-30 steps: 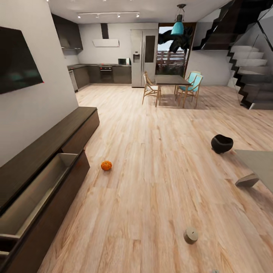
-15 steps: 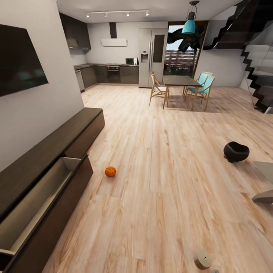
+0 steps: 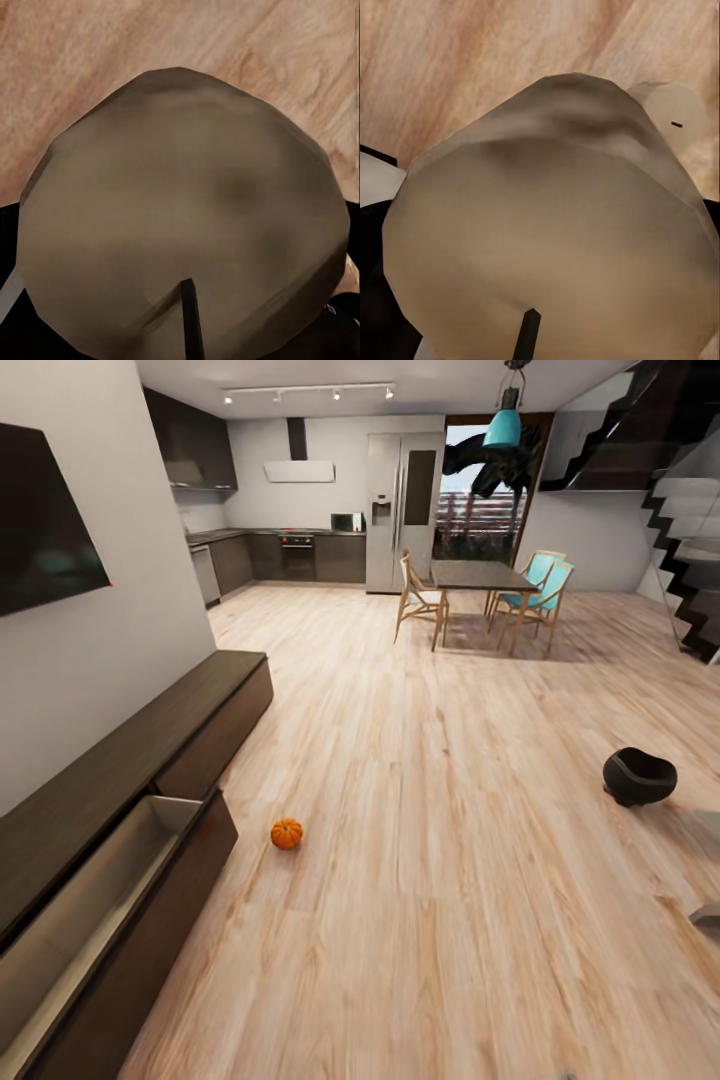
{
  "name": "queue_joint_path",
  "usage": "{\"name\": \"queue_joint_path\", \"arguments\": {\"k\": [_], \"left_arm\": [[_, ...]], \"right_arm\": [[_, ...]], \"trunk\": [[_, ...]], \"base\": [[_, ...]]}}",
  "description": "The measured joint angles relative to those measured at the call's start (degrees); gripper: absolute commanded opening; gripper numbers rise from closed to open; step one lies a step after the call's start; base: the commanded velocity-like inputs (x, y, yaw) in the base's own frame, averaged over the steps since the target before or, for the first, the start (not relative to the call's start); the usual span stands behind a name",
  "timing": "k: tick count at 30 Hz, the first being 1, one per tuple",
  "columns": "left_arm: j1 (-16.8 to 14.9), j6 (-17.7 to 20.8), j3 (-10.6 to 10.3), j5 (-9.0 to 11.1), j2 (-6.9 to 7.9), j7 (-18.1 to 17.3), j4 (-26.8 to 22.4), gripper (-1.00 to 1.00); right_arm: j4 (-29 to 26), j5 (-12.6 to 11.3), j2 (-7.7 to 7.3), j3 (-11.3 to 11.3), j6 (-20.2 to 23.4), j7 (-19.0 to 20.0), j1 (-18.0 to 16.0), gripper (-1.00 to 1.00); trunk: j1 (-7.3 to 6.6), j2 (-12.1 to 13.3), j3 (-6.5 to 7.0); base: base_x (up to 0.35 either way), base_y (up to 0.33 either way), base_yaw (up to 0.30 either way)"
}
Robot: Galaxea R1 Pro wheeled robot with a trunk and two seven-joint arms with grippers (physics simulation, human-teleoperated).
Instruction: Place each of the two pumpkins and all three candles from the living room inside a cabinet in the living room (use any cabinet), then make sure every cabinet is closed, and position the cauldron so it is next to a table in the living room.
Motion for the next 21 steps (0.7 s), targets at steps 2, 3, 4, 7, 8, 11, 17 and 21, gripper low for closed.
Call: {"name": "queue_joint_path", "arguments": {"k": [2, 3, 4, 7, 8, 11, 17, 21], "left_arm": [[0.0, 0.0, 0.0, 0.0, 0.00, 0.0, 0.0, -1.00], [0.0, 0.0, 0.0, 0.0, 0.00, 0.0, 0.0, -1.00], [0.0, 0.1, 0.0, 0.0, 0.00, 0.0, 0.0, -1.00], [0.0, 0.1, 0.0, 0.0, 0.00, 0.1, 0.0, -1.00], [0.0, 0.1, 0.0, 0.0, 0.00, 0.1, 0.0, -1.00], [0.0, 0.1, 0.0, 0.0, 0.00, 0.1, 0.0, -1.00], [0.0, 0.1, 0.0, 0.0, 0.00, 0.1, 0.0, -1.00], [0.0, 0.1, 0.0, 0.0, 0.00, 0.1, 0.0, -1.00]], "right_arm": [[0.0, 0.0, 0.00, 0.0, 0.0, 0.0, 0.0, -1.00], [0.0, 0.0, 0.00, 0.0, 0.0, 0.0, 0.0, -1.00], [0.0, 0.0, 0.00, 0.0, 0.0, 0.0, 0.0, -1.00], [0.0, 0.0, 0.00, 0.0, 0.0, 0.0, 0.0, -1.00], [0.0, 0.0, 0.00, 0.0, 0.0, 0.0, 0.0, -1.00], [0.0, 0.0, 0.00, 0.0, 0.0, 0.0, 0.0, -1.00], [0.0, 0.1, 0.04, 0.0, 0.0, 0.0, 0.0, -1.00], [0.0, 0.0, 0.00, 0.0, 0.0, 0.0, 0.0, -1.00]], "trunk": [[0.00, 0.0, 0.00], [0.00, 0.0, 0.00], [0.00, 0.0, 0.00], [0.00, 0.0, 0.00], [0.00, 0.0, 0.00], [0.00, 0.0, 0.00], [0.00, 0.0, 0.00], [0.00, 0.0, 0.00]], "base": [[0.337, 0.000, 0.000], [0.337, 0.000, 0.000], [0.337, 0.000, 0.000], [0.337, 0.000, 0.000], [0.337, 0.000, 0.000], [0.337, 0.000, 0.000], [0.337, 0.000, 0.000], [0.337, 0.000, 0.000]]}}
